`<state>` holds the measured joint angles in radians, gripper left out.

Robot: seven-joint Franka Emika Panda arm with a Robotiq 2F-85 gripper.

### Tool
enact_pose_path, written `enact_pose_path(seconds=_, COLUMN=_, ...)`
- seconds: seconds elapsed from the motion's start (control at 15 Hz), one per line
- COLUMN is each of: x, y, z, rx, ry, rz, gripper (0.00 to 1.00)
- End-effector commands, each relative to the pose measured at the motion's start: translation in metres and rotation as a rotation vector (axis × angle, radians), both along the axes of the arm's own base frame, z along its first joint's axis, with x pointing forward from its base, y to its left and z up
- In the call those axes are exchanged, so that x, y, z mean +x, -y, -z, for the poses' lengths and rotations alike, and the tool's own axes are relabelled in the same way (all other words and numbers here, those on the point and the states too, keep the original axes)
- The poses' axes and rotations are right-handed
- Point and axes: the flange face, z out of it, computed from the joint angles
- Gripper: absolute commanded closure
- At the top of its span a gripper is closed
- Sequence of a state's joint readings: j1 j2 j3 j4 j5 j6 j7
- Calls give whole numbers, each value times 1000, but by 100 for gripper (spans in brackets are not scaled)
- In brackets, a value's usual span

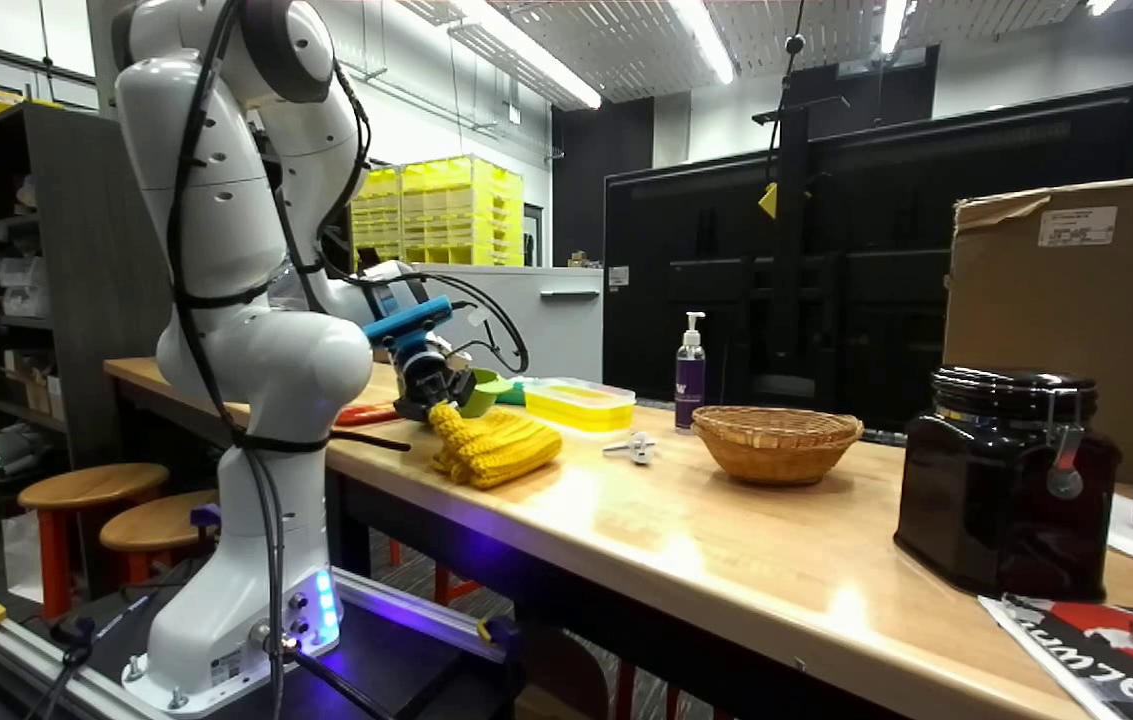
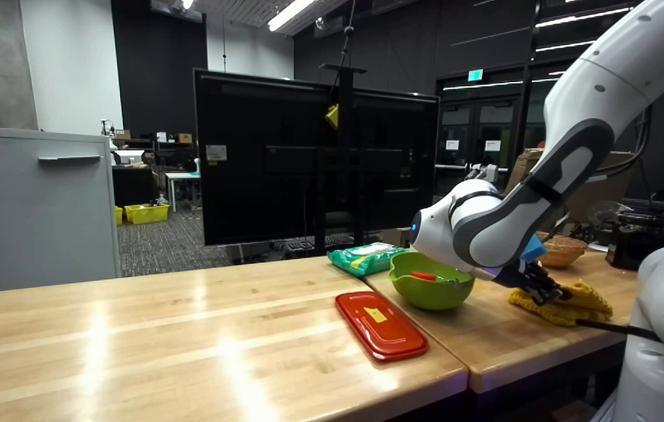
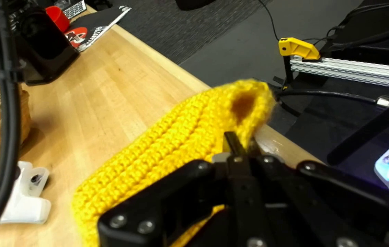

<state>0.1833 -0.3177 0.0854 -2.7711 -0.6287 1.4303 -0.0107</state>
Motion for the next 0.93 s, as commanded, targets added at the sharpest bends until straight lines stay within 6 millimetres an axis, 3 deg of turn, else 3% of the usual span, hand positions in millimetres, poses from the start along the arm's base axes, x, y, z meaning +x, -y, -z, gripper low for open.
enact_pose_path(seconds=0.0, x=-4, y=-7, z=12, rx=14, ry=-17, rz=3, gripper=99)
enact_pose_path(seconds=0.07, x=-2, y=-7, z=13, rx=17, ry=-18, rz=3, gripper=99)
enact_pose_path(seconds=0.2, x=-2, y=-6, z=15, rx=24, ry=-15, rz=4, gripper=71)
enact_pose_path(seconds=0.4, x=-1, y=-4, z=12, rx=33, ry=-9, rz=6, gripper=55)
enact_pose_path(seconds=0.87, x=-1, y=2, z=4, rx=60, ry=7, rz=17, gripper=7)
